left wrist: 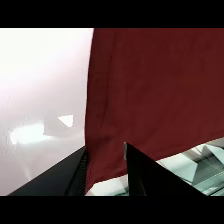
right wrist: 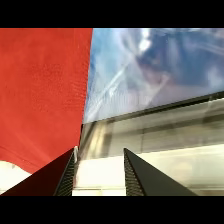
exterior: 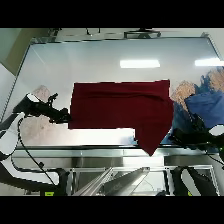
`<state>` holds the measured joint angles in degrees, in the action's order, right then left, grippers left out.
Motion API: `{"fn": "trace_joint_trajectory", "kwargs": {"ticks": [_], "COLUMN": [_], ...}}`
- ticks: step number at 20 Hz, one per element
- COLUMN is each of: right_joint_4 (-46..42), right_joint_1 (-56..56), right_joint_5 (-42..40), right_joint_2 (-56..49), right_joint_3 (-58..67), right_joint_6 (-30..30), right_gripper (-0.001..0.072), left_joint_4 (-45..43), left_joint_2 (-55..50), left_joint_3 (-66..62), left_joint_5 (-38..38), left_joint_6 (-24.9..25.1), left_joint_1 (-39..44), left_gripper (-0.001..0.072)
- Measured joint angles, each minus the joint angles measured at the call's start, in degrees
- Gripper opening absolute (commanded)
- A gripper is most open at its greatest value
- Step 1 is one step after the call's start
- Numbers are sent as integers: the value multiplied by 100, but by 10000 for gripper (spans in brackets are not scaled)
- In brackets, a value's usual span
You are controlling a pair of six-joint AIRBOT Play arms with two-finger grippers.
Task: Fold the shirts.
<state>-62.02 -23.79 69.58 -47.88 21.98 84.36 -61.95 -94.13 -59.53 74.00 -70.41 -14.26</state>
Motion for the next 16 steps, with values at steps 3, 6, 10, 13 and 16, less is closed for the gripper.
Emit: {"fn": "trace_joint_trajectory", "kwargs": {"ticks": [3,6,10,13,16], "right_joint_4": [162,293,640,1235,1873], "right_joint_1": [2,131,496,623,673], "right_joint_5": [-13,-173,-780,-1163,-1403], "right_joint_2": [9,-92,-520,-1008,-1453], "right_joint_3": [-138,-280,-398,-413,-437], "right_joint_6": [-22,-35,-39,-424,-1071], "right_gripper": [346,347,346,343,71], "left_joint_4": [238,448,599,651,686], "left_joint_2": [-127,-87,33,70,85], "left_joint_3": [92,133,151,151,149], "left_joint_5": [37,17,-170,-162,-70], "left_joint_6": [201,450,608,656,675], "left_joint_1": [15,20,26,26,24], "left_gripper": [281,62,17,17,17]}}
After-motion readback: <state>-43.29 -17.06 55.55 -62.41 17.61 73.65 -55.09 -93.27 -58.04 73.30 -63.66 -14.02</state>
